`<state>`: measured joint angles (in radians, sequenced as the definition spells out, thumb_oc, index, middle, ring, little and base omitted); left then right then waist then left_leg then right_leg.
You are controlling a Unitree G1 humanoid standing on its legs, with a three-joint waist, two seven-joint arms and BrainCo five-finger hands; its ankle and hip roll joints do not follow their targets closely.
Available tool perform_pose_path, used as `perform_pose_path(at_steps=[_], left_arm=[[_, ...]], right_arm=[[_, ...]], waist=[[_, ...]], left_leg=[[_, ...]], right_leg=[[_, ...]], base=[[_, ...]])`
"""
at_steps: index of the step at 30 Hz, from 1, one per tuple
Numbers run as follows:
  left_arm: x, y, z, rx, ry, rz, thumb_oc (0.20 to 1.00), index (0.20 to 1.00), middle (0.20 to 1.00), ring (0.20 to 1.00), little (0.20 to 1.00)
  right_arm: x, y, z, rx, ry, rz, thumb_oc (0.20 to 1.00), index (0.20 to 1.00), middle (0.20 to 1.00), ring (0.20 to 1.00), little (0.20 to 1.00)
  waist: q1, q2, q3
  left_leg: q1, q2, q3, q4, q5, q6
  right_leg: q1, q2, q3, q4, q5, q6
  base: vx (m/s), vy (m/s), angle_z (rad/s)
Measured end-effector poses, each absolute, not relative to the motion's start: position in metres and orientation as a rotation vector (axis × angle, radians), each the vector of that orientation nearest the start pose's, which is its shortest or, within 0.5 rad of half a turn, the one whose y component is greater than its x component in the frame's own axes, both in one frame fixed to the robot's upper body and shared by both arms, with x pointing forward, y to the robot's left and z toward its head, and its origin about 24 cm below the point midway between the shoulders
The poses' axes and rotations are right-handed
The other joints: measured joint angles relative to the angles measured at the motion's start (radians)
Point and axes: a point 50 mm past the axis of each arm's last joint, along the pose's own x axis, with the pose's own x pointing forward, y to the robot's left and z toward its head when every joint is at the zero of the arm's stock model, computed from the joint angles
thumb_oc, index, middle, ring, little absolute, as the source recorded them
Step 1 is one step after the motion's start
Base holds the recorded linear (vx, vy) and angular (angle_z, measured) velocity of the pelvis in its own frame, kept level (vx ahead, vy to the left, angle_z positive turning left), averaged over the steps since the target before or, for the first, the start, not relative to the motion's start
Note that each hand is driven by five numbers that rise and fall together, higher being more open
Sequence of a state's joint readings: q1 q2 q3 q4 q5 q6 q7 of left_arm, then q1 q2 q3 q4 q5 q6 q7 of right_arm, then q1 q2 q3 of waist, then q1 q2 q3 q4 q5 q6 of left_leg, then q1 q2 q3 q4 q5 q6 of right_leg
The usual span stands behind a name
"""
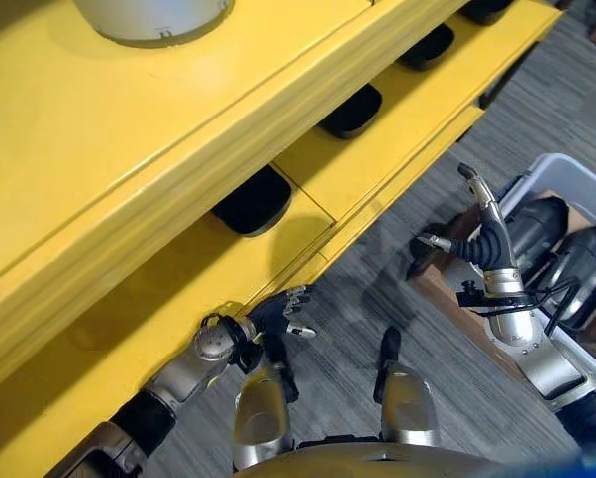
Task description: Move parts from the plastic box to the shelf.
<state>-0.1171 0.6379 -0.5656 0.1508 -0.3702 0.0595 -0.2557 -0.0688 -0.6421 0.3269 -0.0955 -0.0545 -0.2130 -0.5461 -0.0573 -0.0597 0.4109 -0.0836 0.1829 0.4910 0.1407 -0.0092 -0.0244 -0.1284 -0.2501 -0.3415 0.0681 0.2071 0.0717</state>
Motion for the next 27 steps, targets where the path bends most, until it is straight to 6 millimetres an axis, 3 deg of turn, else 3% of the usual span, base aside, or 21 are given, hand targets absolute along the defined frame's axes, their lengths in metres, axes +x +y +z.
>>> perform_pose_path(at_steps=[1, 2, 3, 4, 6, 7, 9, 10, 11, 13, 14, 15, 16, 18, 19, 20, 24, 27], left_arm=[[0.233, 0.162, -0.006, 0.306, 0.394, -0.679, 1.000, 1.000, 1.000, 1.000, 1.000], [0.230, 0.161, -0.009, 0.313, 0.406, -0.670, 1.000, 1.000, 1.000, 1.000, 1.000], [0.231, 0.158, -0.009, 0.316, 0.396, -0.664, 1.000, 1.000, 1.000, 1.000, 1.000], [0.232, 0.155, -0.009, 0.315, 0.386, -0.659, 1.000, 1.000, 1.000, 1.000, 1.000], [0.236, 0.152, -0.006, 0.321, 0.372, -0.654, 1.000, 1.000, 1.000, 1.000, 1.000], [0.236, 0.153, -0.006, 0.317, 0.372, -0.649, 1.000, 1.000, 1.000, 1.000, 1.000], [0.228, 0.157, -0.013, 0.282, 0.405, -0.629, 1.000, 1.000, 1.000, 1.000, 1.000], [0.222, 0.160, -0.018, 0.271, 0.430, -0.621, 1.000, 1.000, 1.000, 1.000, 1.000], [0.217, 0.165, -0.023, 0.266, 0.454, -0.603, 1.000, 1.000, 1.000, 1.000, 1.000], [0.207, 0.170, -0.038, 0.198, 0.516, -0.534, 1.000, 1.000, 1.000, 1.000, 1.000], [0.204, 0.170, -0.043, 0.168, 0.534, -0.504, 1.000, 1.000, 1.000, 1.000, 1.000], [0.197, 0.169, -0.048, 0.147, 0.554, -0.493, 1.000, 1.000, 1.000, 1.000, 1.000], [0.194, 0.162, -0.050, 0.102, 0.542, -0.488, 1.000, 1.000, 1.000, 1.000, 1.000], [0.195, 0.156, -0.048, 0.038, 0.517, -0.471, 1.000, 1.000, 1.000, 1.000, 1.000], [0.196, 0.155, -0.046, 0.024, 0.501, -0.464, 1.000, 1.000, 1.000, 1.000, 1.000], [0.195, 0.155, -0.047, 0.011, 0.497, -0.450, 1.000, 1.000, 1.000, 1.000, 1.000], [0.193, 0.163, -0.048, -0.044, 0.496, -0.371, 1.000, 1.000, 1.000, 1.000, 1.000], [0.191, 0.164, -0.051, -0.041, 0.514, -0.346, 1.000, 1.000, 1.000, 1.000, 1.000]], right_arm=[[0.252, -0.190, 0.105, -0.534, -0.437, -0.105, 1.000, 1.000, 1.000, 1.000, 1.000], [0.254, -0.190, 0.106, -0.522, -0.430, -0.098, 1.000, 1.000, 1.000, 1.000, 1.000], [0.253, -0.194, 0.103, -0.525, -0.406, -0.103, 1.000, 1.000, 1.000, 1.000, 1.000], [0.252, -0.196, 0.098, -0.515, -0.375, -0.108, 1.000, 1.000, 1.000, 1.000, 1.000], [0.251, -0.199, 0.089, -0.509, -0.335, -0.115, 1.000, 1.000, 1.000, 1.000, 1.000], [0.247, -0.199, 0.085, -0.508, -0.318, -0.112, 1.000, 1.000, 1.000, 1.000, 1.000], [0.246, -0.198, 0.083, -0.504, -0.309, -0.099, 1.000, 1.000, 1.000, 1.000, 1.000], [0.247, -0.198, 0.084, -0.500, -0.311, -0.095, 1.000, 1.000, 1.000, 1.000, 1.000], [0.248, -0.197, 0.086, -0.500, -0.314, -0.093, 1.000, 1.000, 1.000, 1.000, 1.000], [0.255, -0.197, 0.092, -0.509, -0.324, -0.093, 1.000, 1.000, 1.000, 1.000, 1.000], [0.256, -0.197, 0.094, -0.505, -0.320, -0.098, 1.000, 1.000, 1.000, 1.000, 1.000], [0.254, -0.199, 0.093, -0.502, -0.307, -0.104, 1.000, 1.000, 1.000, 1.000, 1.000], [0.248, -0.207, 0.088, -0.521, -0.270, -0.125, 1.000, 1.000, 1.000, 1.000, 1.000], [0.244, -0.214, 0.084, -0.544, -0.236, -0.153, 1.000, 1.000, 1.000, 1.000, 1.000], [0.243, -0.217, 0.081, -0.548, -0.217, -0.169, 1.000, 1.000, 1.000, 1.000, 1.000], [0.239, -0.223, 0.078, -0.560, -0.199, -0.187, 1.000, 1.000, 1.000, 1.000, 1.000], [0.234, -0.225, 0.070, -0.557, -0.167, -0.207, 1.000, 1.000, 1.000, 1.000, 1.000], [0.241, -0.225, 0.072, -0.554, -0.184, -0.238, 1.000, 1.000, 1.000, 1.000, 1.000]], waist=[[0.002, 0.001, 0.000], [0.006, 0.007, 0.002], [-0.008, 0.015, 0.002], [-0.009, 0.026, 0.000], [0.003, 0.040, -0.001], [0.015, 0.039, -0.005], [0.046, 0.037, -0.008], [0.067, 0.036, -0.008], [0.074, 0.038, -0.010], [0.074, 0.051, -0.025], [0.074, 0.059, -0.036], [0.060, 0.051, -0.046], [0.037, 0.053, -0.065], [0.010, 0.058, -0.076], [0.012, 0.056, -0.076], [0.001, 0.066, -0.084], [-0.002, 0.068, -0.089], [-0.007, 0.063, -0.097]], left_leg=[[0.018, 0.008, 0.038, -0.011, -0.003, 0.003], [0.039, 0.022, 0.077, -0.031, -0.008, 0.009], [0.053, 0.027, 0.092, -0.036, -0.013, 0.018], [0.058, 0.041, 0.098, -0.036, -0.011, 0.022], [0.045, 0.064, 0.096, -0.032, 0.002, 0.036], [0.039, 0.067, 0.098, -0.030, 0.013, 0.039], [0.028, 0.084, 0.126, -0.003, 0.030, 0.021], [0.026, 0.106, 0.139, 0.023, 0.032, 0.017], [0.023, 0.135, 0.140, 0.044, 0.038, 0.006], [0.024, 0.228, 0.164, 0.087, 0.062, -0.019], [0.022, 0.270, 0.168, 0.094, 0.083, -0.010], [0.026, 0.279, 0.149, 0.066, 0.137, 0.017], [0.033, 0.272, 0.130, 0.035, 0.183, 0.010], [0.031, 0.266, 0.131, 0.033, 0.209, 0.016], [0.029, 0.272, 0.123, 0.060, 0.216, 0.021], [0.047, 0.246, 0.121, 0.039, 0.215, 0.012], [0.083, 0.233, 0.119, -0.009, 0.229, -0.008], [0.106, 0.232, 0.139, -0.052, 0.224, -0.018]], right_leg=[[-0.006, 0.010, -0.048, -0.025, 0.060, -0.011], [-0.007, 0.012, -0.089, -0.052, 0.120, 0.003], [-0.013, -0.007, -0.139, -0.006, 0.086, 0.014], [-0.024, -0.028, -0.151, 0.102, 0.004, 0.008], [-0.051, -0.073, -0.104, 0.367, -0.129, 0.004], [-0.034, -0.094, -0.100, 0.411, -0.169, -0.010], [0.032, -0.129, -0.132, 0.385, -0.241, -0.021], [0.075, -0.121, -0.145, 0.324, -0.266, -0.028], [0.117, -0.063, -0.143, 0.236, -0.295, -0.007], [0.133, 0.019, -0.169, 0.175, -0.349, 0.018], [0.137, 0.061, -0.159, 0.163, -0.345, 0.001], [0.134, 0.084, -0.157, 0.163, -0.352, -0.016], [0.111, 0.095, -0.149, 0.189, -0.364, -0.038], [0.095, 0.099, -0.140, 0.208, -0.374, -0.056], [0.096, 0.098, -0.136, 0.218, -0.380, -0.066], [0.098, 0.087, -0.136, 0.239, -0.386, -0.073], [0.074, 0.072, -0.137, 0.297, -0.404, -0.070], [0.005, 0.060, -0.126, 0.388, -0.464, -0.078]], base=[[-0.08, 0.101, -1.65], [-0.03, 0.021, -1.08], [-0.03, -0.017, -0.78], [-0.03, -0.072, -0.37], [-0.03, -0.169, -0.11], [-0.03, -0.277, -0.02], [-0.03, -0.359, -0.30], [-0.03, -0.542, -0.55], [-0.02, -0.546, -0.67], [-0.03, -0.421, -0.78], [-0.05, -0.303, -0.66], [-0.05, -0.339, -0.47], [-0.03, -0.244, -0.30], [0.00, -0.214, -0.18], [0.04, -0.390, -0.10], [0.04, -0.330, -0.09], [0.04, -0.214, -0.07], [0.03, -0.294, -0.23]])
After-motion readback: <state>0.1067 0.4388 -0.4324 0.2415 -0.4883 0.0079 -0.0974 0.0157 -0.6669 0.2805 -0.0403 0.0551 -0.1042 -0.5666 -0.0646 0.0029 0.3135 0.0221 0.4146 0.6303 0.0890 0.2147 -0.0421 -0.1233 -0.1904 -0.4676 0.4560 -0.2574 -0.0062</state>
